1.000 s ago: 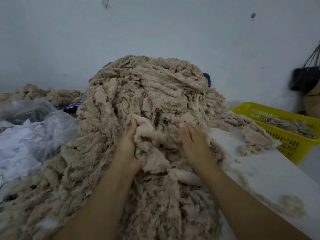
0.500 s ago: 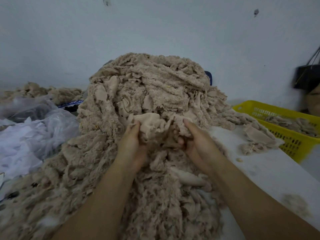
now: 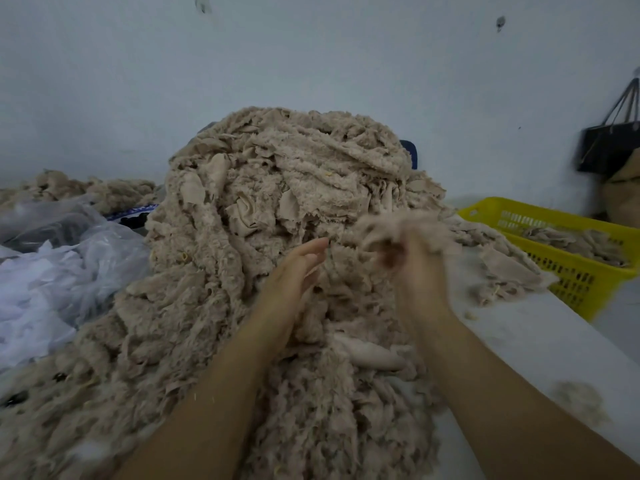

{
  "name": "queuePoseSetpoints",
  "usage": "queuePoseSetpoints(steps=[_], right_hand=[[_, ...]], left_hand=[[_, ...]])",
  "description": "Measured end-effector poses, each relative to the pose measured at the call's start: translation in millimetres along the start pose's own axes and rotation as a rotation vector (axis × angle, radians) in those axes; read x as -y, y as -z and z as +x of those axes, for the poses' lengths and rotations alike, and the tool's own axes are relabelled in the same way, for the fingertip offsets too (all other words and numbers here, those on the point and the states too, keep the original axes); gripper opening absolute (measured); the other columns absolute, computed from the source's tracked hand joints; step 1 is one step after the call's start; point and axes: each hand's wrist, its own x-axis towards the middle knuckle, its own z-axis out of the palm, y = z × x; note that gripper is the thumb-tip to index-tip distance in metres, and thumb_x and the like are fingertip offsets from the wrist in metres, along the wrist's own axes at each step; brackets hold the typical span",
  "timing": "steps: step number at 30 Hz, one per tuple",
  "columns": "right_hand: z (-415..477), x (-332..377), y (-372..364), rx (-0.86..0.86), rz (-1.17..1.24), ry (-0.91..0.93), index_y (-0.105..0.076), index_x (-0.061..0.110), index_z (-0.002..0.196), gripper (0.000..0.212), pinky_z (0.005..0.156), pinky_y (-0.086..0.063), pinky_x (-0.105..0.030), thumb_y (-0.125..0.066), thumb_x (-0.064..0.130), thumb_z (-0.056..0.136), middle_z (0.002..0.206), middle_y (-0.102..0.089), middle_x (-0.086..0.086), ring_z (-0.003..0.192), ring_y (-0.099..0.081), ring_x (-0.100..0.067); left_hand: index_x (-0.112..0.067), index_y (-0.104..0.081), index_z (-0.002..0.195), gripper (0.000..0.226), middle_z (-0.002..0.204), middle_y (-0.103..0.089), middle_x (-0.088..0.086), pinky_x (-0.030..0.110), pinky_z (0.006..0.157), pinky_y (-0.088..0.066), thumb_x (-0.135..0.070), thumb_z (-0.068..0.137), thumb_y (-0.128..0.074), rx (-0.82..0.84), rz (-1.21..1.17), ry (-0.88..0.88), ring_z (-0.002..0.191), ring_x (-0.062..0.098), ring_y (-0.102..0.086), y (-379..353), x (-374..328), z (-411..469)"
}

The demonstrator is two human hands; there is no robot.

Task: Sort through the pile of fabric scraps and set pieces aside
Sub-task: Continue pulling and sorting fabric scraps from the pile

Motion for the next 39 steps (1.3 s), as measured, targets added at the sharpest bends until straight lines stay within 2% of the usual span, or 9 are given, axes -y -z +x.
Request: queuePoseSetpoints(steps=[4,10,12,17,21,25,29,36,39], right_hand=[[8,2,18,-0.244,-0.097,-0.051,-0.058,0.021,0.129,0.054,0.090,-0.051,-0.039,-0.040,0.061,0.097,0.120,-0.066,0.003,0.106,-0.065,-0.016],[-7,-15,12,0.147,-0.645,0.144,-0.066,0.012,0.091,0.034,0.065,-0.047,-0.028,-0.046,0.039,0.100,0.085,-0.063,-0.004,0.076,-0.059,-0.015],[-10,-19,8,0.357,-0.766,0.196,-0.062,0.017,0.084,0.031,0.054,-0.038,-0.016,-0.050,0.042,0.099,0.074,-0.057,0.008,0.064,-0.051,-0.003],[-12,-36,3,0.747,-1.178,0.165,-0.055,0.029,0.131,0.038,0.094,-0.041,-0.027,-0.055,0.046,0.098,0.118,-0.049,0.009,0.112,-0.044,-0.010],[-14,-34,3,0.682,-1.172,0.227,-0.060,0.018,0.096,0.014,0.067,-0.040,-0.026,-0.054,0.030,0.100,0.093,-0.054,0.005,0.084,-0.050,-0.012],[-16,-29,4,0.458,-0.871,0.142,-0.050,0.023,0.080,0.016,0.053,-0.036,-0.022,-0.054,0.026,0.095,0.074,-0.052,0.006,0.059,-0.045,-0.005],[-15,-19,5,0.330,-0.637,0.094,-0.049,0.019,0.084,0.017,0.051,-0.036,-0.019,-0.052,0.029,0.097,0.075,-0.048,0.004,0.051,-0.040,0.000],[-32,-20,-10,0.632,-0.599,0.091,-0.058,0.047,0.107,0.033,0.069,-0.044,-0.004,-0.051,0.070,0.085,0.102,-0.059,0.029,0.091,-0.056,0.016],[-34,-29,-18,0.689,-0.679,0.105,-0.049,0.042,0.124,0.041,0.082,-0.047,-0.016,-0.060,0.059,0.088,0.121,-0.051,0.023,0.106,-0.053,0.011]], left_hand=[[-0.047,-0.063,0.117,0.031,0.123,-0.059,-0.028,0.013,0.086,-0.041,-0.061,0.092,-0.052,-0.008,0.347,0.063,0.110,-0.015,-0.052,8,7,3],[-0.026,-0.061,0.121,0.032,0.120,-0.049,-0.006,0.030,0.093,-0.044,-0.045,0.095,-0.061,0.182,1.032,0.143,0.112,0.014,-0.048,19,21,8],[-0.024,-0.063,0.099,0.011,0.110,-0.059,0.000,0.027,0.076,-0.047,-0.035,0.098,-0.060,0.100,0.951,0.160,0.097,0.014,-0.056,22,23,10],[-0.021,-0.060,0.079,0.022,0.078,-0.064,-0.001,0.028,0.062,-0.044,-0.029,0.100,-0.058,-0.303,0.366,0.197,0.078,0.017,-0.061,27,17,13],[-0.016,-0.067,0.092,0.011,0.087,-0.076,0.007,0.033,0.059,-0.059,-0.018,0.099,-0.059,-0.412,-0.449,0.356,0.074,0.019,-0.074,36,6,17],[-0.019,-0.069,0.104,0.010,0.108,-0.074,0.011,0.041,0.078,-0.059,-0.023,0.099,-0.061,-0.539,-0.611,0.304,0.096,0.027,-0.072,45,8,20],[-0.022,-0.063,0.087,0.020,0.100,-0.069,0.003,0.036,0.077,-0.054,-0.030,0.103,-0.054,-0.762,-0.246,0.181,0.097,0.022,-0.066,40,9,17],[-0.010,-0.066,0.110,0.021,0.102,-0.074,0.017,0.041,0.068,-0.062,-0.026,0.100,-0.055,-0.290,-0.639,0.292,0.085,0.028,-0.073,21,-5,9],[-0.004,-0.066,0.117,0.029,0.110,-0.071,0.024,0.043,0.080,-0.062,-0.023,0.096,-0.058,-0.065,-0.589,0.281,0.094,0.033,-0.072,12,-1,4]])
